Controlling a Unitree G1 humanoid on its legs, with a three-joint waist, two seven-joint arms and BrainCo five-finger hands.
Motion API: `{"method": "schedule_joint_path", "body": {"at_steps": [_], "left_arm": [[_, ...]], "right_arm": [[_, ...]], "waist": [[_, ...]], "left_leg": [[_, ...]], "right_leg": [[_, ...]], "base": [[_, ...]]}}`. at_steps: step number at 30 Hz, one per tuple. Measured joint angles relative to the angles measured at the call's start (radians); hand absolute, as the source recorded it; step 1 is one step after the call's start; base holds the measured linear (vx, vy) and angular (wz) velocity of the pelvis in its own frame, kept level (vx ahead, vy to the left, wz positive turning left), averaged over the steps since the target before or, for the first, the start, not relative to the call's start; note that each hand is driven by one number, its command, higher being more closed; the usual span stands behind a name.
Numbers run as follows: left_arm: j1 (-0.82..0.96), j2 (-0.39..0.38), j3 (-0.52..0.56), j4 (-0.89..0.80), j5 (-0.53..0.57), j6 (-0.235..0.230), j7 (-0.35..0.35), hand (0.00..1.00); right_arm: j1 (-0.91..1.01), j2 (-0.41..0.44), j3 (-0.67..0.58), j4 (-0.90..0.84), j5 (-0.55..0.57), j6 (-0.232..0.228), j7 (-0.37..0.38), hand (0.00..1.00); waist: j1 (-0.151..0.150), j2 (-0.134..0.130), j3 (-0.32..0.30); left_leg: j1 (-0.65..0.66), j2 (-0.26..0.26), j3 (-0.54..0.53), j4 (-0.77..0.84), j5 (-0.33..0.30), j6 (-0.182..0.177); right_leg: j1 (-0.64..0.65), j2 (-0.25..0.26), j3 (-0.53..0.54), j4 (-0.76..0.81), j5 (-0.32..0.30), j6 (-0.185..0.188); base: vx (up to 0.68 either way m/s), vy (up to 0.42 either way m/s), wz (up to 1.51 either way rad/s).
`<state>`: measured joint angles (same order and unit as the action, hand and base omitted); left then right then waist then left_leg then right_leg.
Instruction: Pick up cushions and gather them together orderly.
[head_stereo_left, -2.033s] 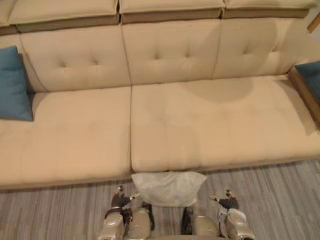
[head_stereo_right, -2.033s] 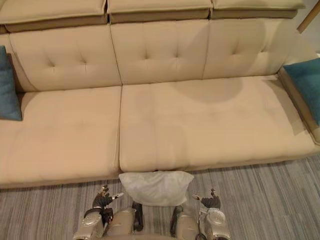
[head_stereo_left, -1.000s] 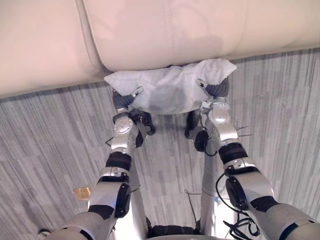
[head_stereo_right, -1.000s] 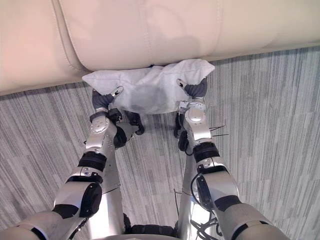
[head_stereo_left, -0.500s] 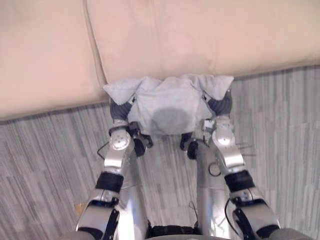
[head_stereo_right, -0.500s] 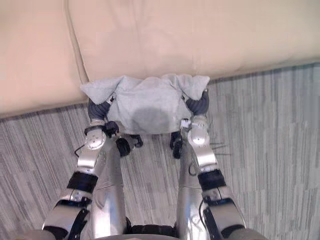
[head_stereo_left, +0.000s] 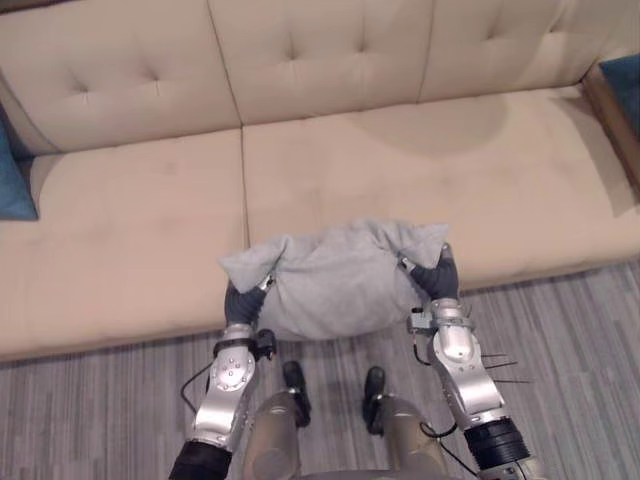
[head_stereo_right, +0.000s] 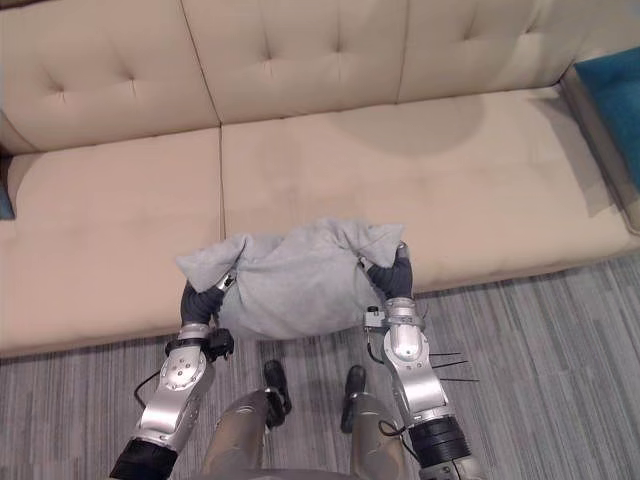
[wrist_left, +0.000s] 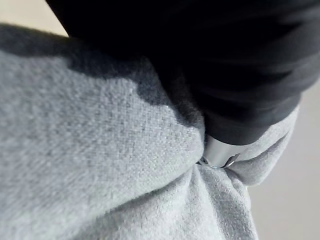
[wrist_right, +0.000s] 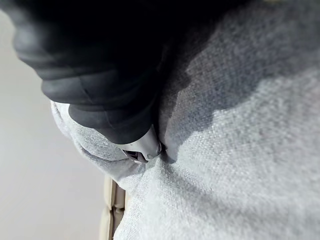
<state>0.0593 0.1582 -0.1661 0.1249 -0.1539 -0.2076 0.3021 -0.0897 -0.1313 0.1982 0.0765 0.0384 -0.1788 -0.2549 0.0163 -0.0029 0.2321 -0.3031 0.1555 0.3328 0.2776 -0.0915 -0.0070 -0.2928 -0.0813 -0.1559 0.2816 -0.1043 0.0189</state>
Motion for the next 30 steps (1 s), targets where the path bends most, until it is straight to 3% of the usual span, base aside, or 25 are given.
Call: {"method": "schedule_joint_path", "body": {"at_steps": [3, 6, 7, 8, 11, 13, 15, 16, 18, 19, 20, 21, 23, 26, 27, 29, 30], "left_arm": [[0.050, 0.005, 0.000, -0.001, 0.000, 0.001, -0.013, 1.00], [0.098, 0.003, -0.001, -0.004, -0.001, 0.002, -0.025, 1.00], [0.109, 0.002, -0.002, -0.003, -0.001, 0.006, -0.041, 1.00], [0.114, 0.002, -0.009, -0.001, -0.001, 0.006, -0.050, 1.00], [0.122, 0.016, -0.032, 0.004, -0.001, 0.008, -0.063, 1.00], [0.117, 0.026, -0.027, 0.004, -0.001, 0.007, -0.063, 1.00], [0.117, 0.031, -0.025, 0.004, -0.001, 0.007, -0.062, 1.00], [0.117, 0.037, -0.027, 0.004, 0.000, 0.007, -0.066, 1.00], [0.115, 0.043, -0.037, 0.010, 0.001, 0.007, -0.081, 1.00], [0.112, 0.023, -0.052, 0.028, 0.004, 0.007, -0.086, 1.00], [0.113, 0.019, -0.061, 0.029, 0.006, 0.007, -0.086, 1.00], [0.107, 0.012, -0.070, 0.029, 0.008, 0.004, -0.093, 1.00], [0.085, 0.011, -0.069, 0.030, 0.008, 0.004, -0.107, 1.00], [0.052, 0.008, -0.069, 0.070, 0.008, 0.005, -0.130, 1.00], [0.048, 0.007, -0.069, 0.081, 0.008, 0.006, -0.129, 1.00], [0.043, 0.003, -0.068, 0.081, 0.008, 0.006, -0.130, 1.00], [0.042, 0.001, -0.068, 0.081, 0.008, 0.006, -0.130, 1.00]], "right_arm": [[-0.005, -0.014, 0.027, 0.024, 0.001, -0.001, 0.017, 1.00], [-0.011, -0.026, 0.045, 0.071, 0.000, -0.001, 0.027, 1.00], [-0.008, -0.031, 0.044, 0.099, 0.000, 0.000, 0.035, 1.00], [0.004, -0.040, 0.041, 0.106, 0.000, 0.001, 0.038, 1.00], [0.034, -0.055, 0.036, 0.106, -0.001, 0.002, 0.042, 1.00], [0.034, -0.053, 0.037, 0.106, -0.002, 0.002, 0.047, 1.00], [0.040, -0.048, 0.036, 0.106, -0.002, 0.002, 0.053, 1.00], [0.054, -0.049, 0.029, 0.105, -0.002, 0.002, 0.059, 1.00], [0.083, -0.048, 0.021, 0.102, -0.002, 0.002, 0.062, 1.00], [0.100, -0.058, 0.009, 0.101, -0.002, 0.002, 0.064, 1.00], [0.106, -0.058, 0.001, 0.101, -0.002, 0.002, 0.064, 1.00], [0.109, -0.057, -0.013, 0.100, -0.001, 0.002, 0.064, 1.00], [0.109, -0.058, -0.027, 0.095, -0.001, 0.002, 0.064, 1.00], [0.122, -0.060, -0.041, 0.091, -0.001, 0.003, 0.064, 1.00], [0.122, -0.062, -0.041, 0.074, -0.001, 0.004, 0.063, 1.00], [0.121, -0.064, -0.047, 0.033, -0.001, 0.002, 0.061, 1.00], [0.120, -0.064, -0.052, 0.031, -0.001, 0.001, 0.060, 1.00]], "waist": [[0.002, -0.002, -0.004], [0.003, 0.000, -0.003], [-0.003, -0.001, -0.002], [-0.004, -0.001, -0.002], [-0.015, -0.003, -0.002], [-0.020, -0.002, -0.002], [-0.027, 0.003, 0.000], [-0.041, -0.001, -0.003], [-0.067, -0.018, -0.013], [-0.070, 0.010, -0.022], [-0.064, 0.022, -0.030], [-0.056, 0.037, -0.039], [-0.054, 0.039, -0.040], [-0.054, 0.038, -0.039], [-0.054, 0.033, -0.037], [-0.056, 0.033, -0.037], [-0.055, 0.033, -0.037]], "left_leg": [[0.045, 0.000, 0.001, 0.001, -0.003, -0.003], [0.088, 0.006, -0.006, 0.027, -0.059, -0.011], [0.095, 0.013, -0.019, 0.063, -0.105, -0.016], [0.101, 0.014, -0.028, 0.089, -0.141, -0.014], [0.136, -0.030, -0.080, 0.097, -0.168, 0.010], [0.138, -0.034, -0.103, 0.086, -0.171, 0.015], [0.138, -0.035, -0.133, 0.065, -0.170, 0.014], [0.138, -0.043, -0.169, 0.062, -0.170, -0.001], [0.139, -0.068, -0.226, 0.076, -0.188, -0.033], [0.143, -0.050, -0.263, 0.073, -0.188, -0.060], [0.143, -0.037, -0.269, 0.066, -0.180, -0.073], [0.136, -0.016, -0.285, 0.057, -0.157, -0.110], [0.105, 0.004, -0.288, 0.096, -0.123, -0.133], [0.044, 0.026, -0.244, 0.259, -0.062, -0.113], [0.009, 0.036, -0.224, 0.330, -0.069, -0.088], [-0.034, 0.036, -0.185, 0.285, -0.100, -0.042], [-0.033, 0.033, -0.173, 0.225, -0.096, -0.046]], "right_leg": [[0.032, 0.006, 0.038, -0.005, 0.016, 0.012], [0.039, 0.012, 0.051, 0.063, 0.009, 0.024], [0.023, 0.005, 0.052, 0.149, -0.012, 0.055], [0.002, -0.006, 0.050, 0.230, -0.016, 0.061], [-0.062, -0.047, 0.055, 0.421, -0.035, 0.034], [-0.084, -0.040, 0.064, 0.331, -0.076, 0.026], [-0.101, -0.017, 0.073, 0.167, -0.050, 0.039], [-0.098, -0.002, 0.108, 0.045, -0.003, 0.056], [-0.087, -0.011, 0.172, -0.001, 0.106, 0.072], [-0.083, 0.001, 0.143, 0.028, 0.106, 0.078], [-0.084, 0.010, 0.131, 0.032, 0.095, 0.072], [-0.082, 0.023, 0.101, 0.031, 0.083, 0.064], [-0.068, 0.030, 0.076, 0.017, 0.072, 0.046], [0.007, 0.038, 0.054, -0.039, 0.067, 0.036], [0.043, 0.028, 0.064, -0.075, 0.063, 0.031], [0.062, 0.014, 0.070, -0.109, 0.064, 0.032], [0.064, 0.011, 0.070, -0.109, 0.064, 0.032]], "base": [[0.10, 0.010, -0.26], [0.04, 0.056, -0.27], [-0.01, 0.049, -0.04], [-0.01, 0.040, 0.09], [0.00, 0.059, 0.43], [0.10, -0.004, 0.45], [0.17, -0.071, 0.50], [0.25, -0.150, 0.88], [0.29, -0.201, 1.01], [0.25, -0.185, 0.63], [0.48, -0.309, 0.51], [0.36, -0.207, 0.34], [0.35, -0.219, 0.37], [0.25, -0.106, 0.26], [0.17, -0.015, 0.02], [0.14, 0.043, -0.04], [0.09, 0.080, -0.06]]}}
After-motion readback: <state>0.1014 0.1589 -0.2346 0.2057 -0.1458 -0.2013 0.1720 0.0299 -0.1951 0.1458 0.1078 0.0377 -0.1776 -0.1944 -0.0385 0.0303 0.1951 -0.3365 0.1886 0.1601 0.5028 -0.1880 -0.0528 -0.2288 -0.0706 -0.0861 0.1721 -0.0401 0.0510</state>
